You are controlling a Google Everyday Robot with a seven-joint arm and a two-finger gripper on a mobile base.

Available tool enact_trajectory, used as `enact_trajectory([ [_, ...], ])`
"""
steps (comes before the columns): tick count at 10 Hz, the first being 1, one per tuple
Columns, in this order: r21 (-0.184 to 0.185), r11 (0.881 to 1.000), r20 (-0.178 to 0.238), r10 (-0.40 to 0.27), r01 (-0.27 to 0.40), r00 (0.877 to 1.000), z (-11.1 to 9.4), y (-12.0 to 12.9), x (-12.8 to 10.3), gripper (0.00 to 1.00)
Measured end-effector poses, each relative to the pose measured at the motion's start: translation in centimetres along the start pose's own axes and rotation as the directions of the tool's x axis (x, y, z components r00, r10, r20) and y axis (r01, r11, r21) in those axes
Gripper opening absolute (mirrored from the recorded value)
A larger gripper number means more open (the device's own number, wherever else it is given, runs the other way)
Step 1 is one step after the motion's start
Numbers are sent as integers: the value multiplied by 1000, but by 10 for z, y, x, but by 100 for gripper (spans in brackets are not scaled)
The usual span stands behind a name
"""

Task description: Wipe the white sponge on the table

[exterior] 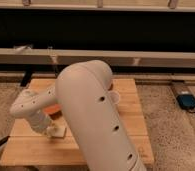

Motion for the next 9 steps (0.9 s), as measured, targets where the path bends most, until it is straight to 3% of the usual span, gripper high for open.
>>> enact_trajectory([
  [4,18,1000,-7,24,-24,1000,0,-15,-13,0],
  [9,36,993,-22,117,-116,993,5,-48,-2,0],
])
